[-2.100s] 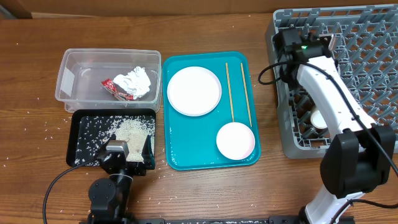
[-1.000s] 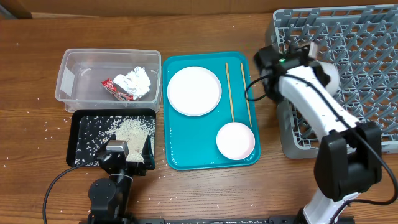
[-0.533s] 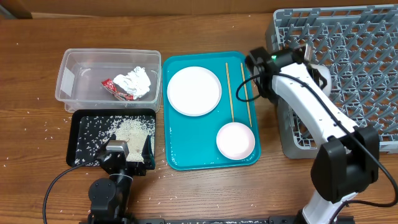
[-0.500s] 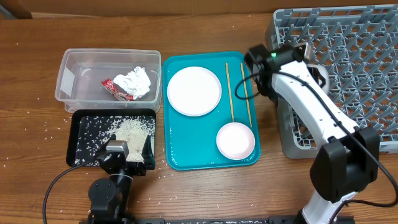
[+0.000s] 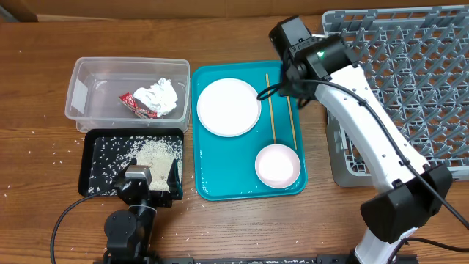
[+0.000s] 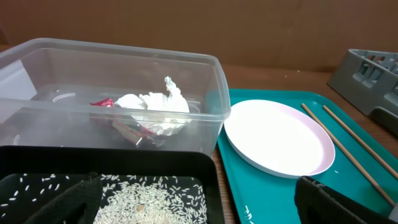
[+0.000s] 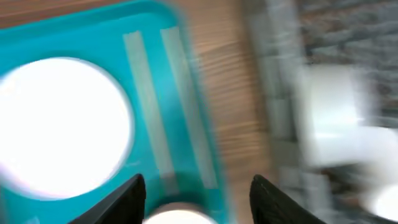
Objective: Sort waste into correct bins and load items into the dishwasher
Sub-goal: 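Grasp a wooden chopstick and place it in the dish rack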
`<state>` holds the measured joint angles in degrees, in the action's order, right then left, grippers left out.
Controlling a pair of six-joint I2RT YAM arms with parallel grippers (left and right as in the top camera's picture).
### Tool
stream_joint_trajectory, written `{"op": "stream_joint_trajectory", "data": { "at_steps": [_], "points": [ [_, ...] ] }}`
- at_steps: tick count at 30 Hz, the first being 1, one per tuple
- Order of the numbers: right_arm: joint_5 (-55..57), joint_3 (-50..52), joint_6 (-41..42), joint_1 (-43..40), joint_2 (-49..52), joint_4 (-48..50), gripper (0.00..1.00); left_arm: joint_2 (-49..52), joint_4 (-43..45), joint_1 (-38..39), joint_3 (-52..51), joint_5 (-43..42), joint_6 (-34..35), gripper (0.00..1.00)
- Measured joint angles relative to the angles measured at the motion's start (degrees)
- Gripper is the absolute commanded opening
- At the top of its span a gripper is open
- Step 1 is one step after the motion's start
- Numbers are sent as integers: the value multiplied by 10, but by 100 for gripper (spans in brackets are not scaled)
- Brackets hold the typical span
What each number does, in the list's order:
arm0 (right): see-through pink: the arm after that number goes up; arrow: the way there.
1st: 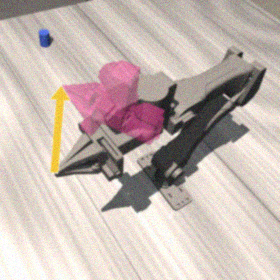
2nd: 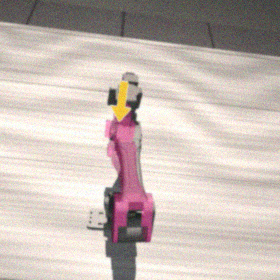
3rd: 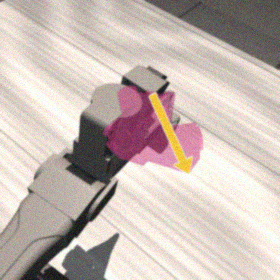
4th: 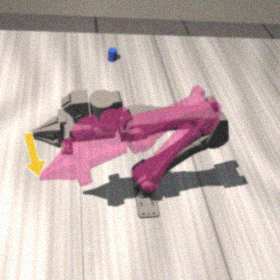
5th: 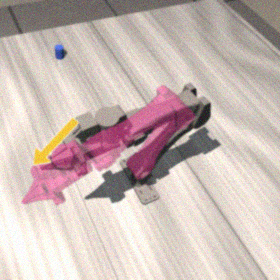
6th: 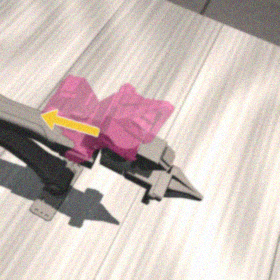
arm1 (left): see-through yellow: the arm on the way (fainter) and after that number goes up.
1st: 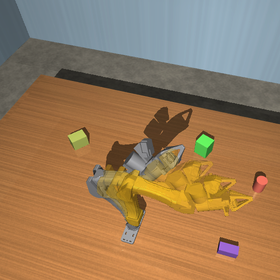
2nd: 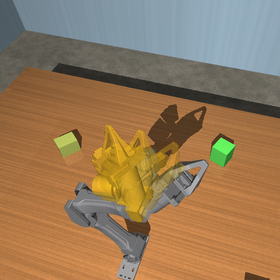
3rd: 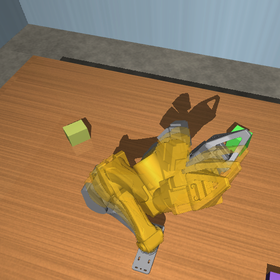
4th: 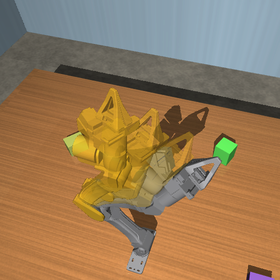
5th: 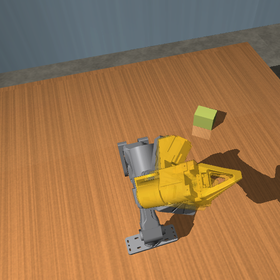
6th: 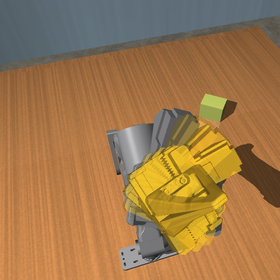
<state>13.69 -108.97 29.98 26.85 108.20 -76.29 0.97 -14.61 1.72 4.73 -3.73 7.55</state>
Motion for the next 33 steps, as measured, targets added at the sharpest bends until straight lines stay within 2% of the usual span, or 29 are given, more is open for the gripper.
{"op": "stream_joint_trajectory", "data": {
  "at_steps": [5,13,16,19,27,29,33],
  "points": [
    [-76,112,-14,13,0,115,54,0,0,0,0,0,0,100],
    [-88,263,-61,-5,0,273,31,0,0,0,0,0,0,100],
    [-101,295,-89,-20,0,306,31,0,0,0,0,0,0,100],
    [-114,303,-125,-24,8,313,37,0,0,0,0,0,0,100],
    [-140,302,-182,-21,85,326,38,0,0,0,0,0,0,100],
    [-148,301,-192,-21,85,332,34,0,0,0,0,0,0,100],
    [-150,301,-203,-21,85,330,5,0,0,0,0,0,0,100]
  ]
}}
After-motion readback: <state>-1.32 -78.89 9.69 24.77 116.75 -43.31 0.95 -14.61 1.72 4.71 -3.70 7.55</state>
